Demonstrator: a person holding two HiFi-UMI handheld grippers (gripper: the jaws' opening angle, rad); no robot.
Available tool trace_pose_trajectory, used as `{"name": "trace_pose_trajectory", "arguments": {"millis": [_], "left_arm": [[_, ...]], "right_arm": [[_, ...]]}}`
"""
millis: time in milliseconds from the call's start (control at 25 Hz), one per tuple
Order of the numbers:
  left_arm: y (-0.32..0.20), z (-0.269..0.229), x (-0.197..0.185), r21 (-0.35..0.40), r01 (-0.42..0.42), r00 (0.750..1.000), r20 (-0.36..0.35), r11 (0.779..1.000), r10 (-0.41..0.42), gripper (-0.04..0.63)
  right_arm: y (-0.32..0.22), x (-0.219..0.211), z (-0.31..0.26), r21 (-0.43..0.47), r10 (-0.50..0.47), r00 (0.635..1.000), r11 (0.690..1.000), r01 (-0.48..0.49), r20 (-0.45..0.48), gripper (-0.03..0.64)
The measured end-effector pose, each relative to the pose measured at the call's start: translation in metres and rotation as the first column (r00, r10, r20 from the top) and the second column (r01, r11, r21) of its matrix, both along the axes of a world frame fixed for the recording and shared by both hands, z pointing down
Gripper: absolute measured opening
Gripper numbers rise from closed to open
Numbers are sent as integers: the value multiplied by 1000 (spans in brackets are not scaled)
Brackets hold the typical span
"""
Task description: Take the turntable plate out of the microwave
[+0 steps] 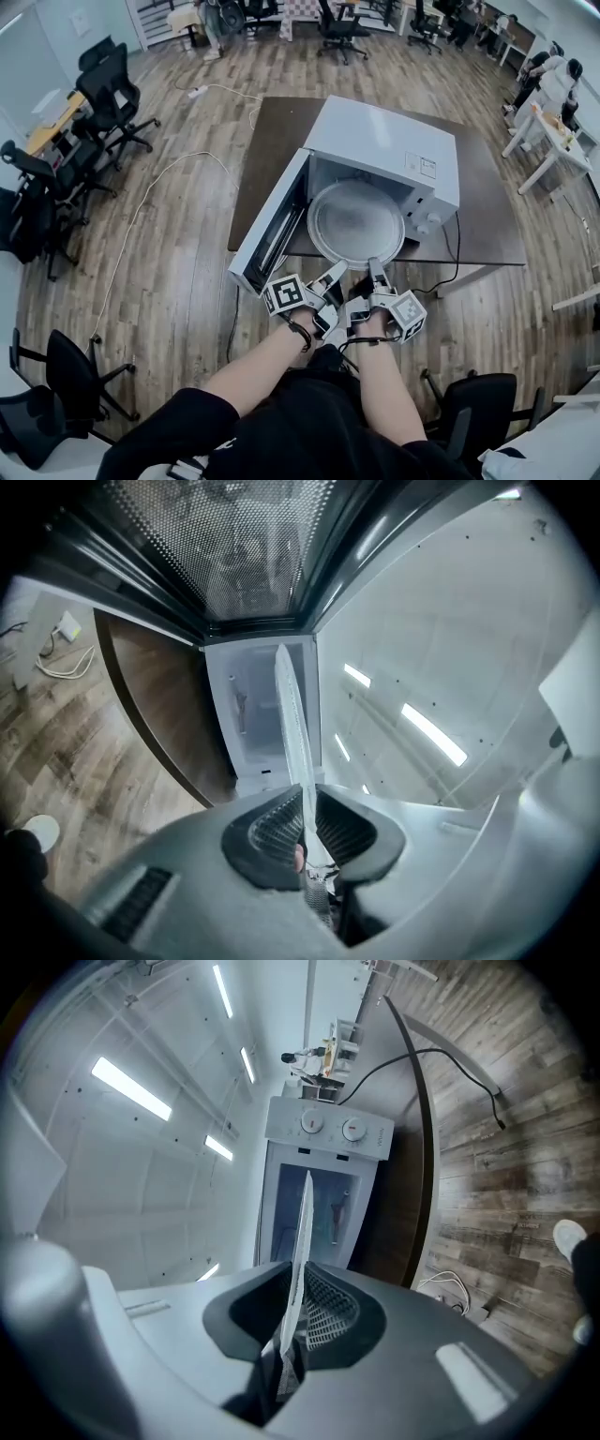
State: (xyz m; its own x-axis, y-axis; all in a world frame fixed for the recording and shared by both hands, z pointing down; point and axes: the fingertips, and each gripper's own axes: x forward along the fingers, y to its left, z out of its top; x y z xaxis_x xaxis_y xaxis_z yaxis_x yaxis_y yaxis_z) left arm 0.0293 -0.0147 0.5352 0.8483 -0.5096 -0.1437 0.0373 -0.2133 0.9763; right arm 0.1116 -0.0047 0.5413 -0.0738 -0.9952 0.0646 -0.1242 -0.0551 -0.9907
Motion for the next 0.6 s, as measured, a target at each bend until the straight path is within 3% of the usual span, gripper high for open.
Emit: {"name": "trace_pose_trajectory", "arguments": {"millis": [480, 600], "left_arm": [[28, -18, -14, 43, -17, 999, -34, 999, 19, 41], [29, -16, -18, 20, -13, 1000, -24, 1000, 14, 41]], "right_arm": [[29, -16, -14, 27, 4, 1000, 1000, -4, -12, 49], [29, -18, -18, 32, 3, 1000, 999, -3, -19, 52]]}}
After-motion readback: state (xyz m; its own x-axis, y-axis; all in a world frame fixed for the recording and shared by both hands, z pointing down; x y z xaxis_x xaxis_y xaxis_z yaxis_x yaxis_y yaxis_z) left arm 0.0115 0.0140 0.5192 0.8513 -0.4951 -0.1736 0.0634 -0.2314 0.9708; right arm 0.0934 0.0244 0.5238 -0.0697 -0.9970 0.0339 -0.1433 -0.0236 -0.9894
